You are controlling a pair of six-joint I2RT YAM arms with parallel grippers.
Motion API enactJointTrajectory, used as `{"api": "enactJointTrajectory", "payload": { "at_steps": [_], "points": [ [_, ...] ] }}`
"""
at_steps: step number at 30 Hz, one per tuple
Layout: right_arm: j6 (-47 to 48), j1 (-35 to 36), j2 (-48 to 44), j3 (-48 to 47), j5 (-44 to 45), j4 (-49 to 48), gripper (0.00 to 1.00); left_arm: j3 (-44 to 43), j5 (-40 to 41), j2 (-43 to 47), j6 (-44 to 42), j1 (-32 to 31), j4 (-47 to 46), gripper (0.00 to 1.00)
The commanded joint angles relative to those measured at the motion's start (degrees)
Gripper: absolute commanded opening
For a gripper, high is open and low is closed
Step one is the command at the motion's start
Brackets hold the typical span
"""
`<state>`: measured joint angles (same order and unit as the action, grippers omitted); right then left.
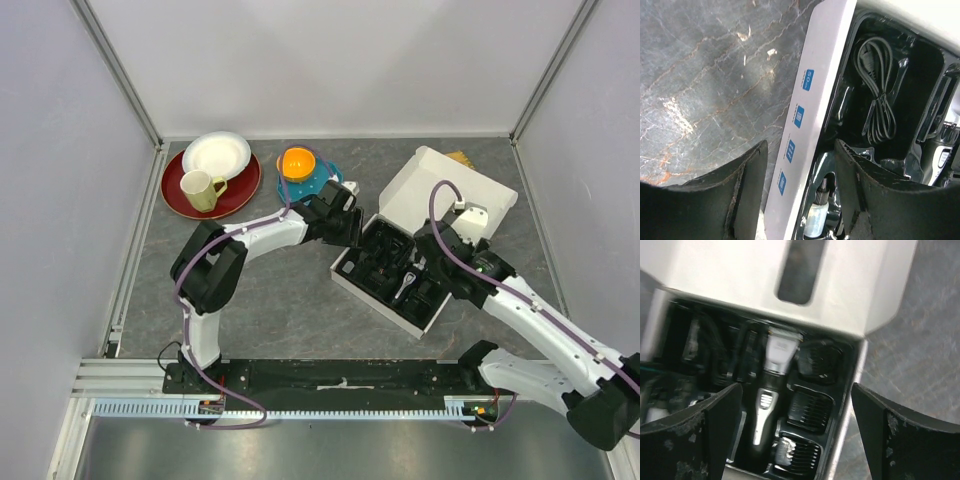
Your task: Sort the hair-cutting tools
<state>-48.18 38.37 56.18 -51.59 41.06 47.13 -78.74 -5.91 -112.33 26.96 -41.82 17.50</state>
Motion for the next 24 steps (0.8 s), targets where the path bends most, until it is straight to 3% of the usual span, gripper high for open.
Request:
{"api": "enactJointTrajectory", "payload": {
  "at_steps": [1, 5, 24],
  "points": [
    [-4.5, -5.6, -1.7, 7.8, -7.0, -4.4, 0.98, 6.0, 8.5, 4.4, 0.4, -0.5, -7.1, 0.62],
    [-6.9, -6.8, -3.5, 13.1, -7.5, -5.6, 0.98, 11.1, 8.7, 7.5, 0.9, -0.5, -12.5, 0.62],
    [0.1, -13.8, -2.5, 23.8, -19.1, -21.7, 0.98, 14.0, 3.7, 10.8, 0.2, -0.5, -13.4, 0.61]
  ]
}}
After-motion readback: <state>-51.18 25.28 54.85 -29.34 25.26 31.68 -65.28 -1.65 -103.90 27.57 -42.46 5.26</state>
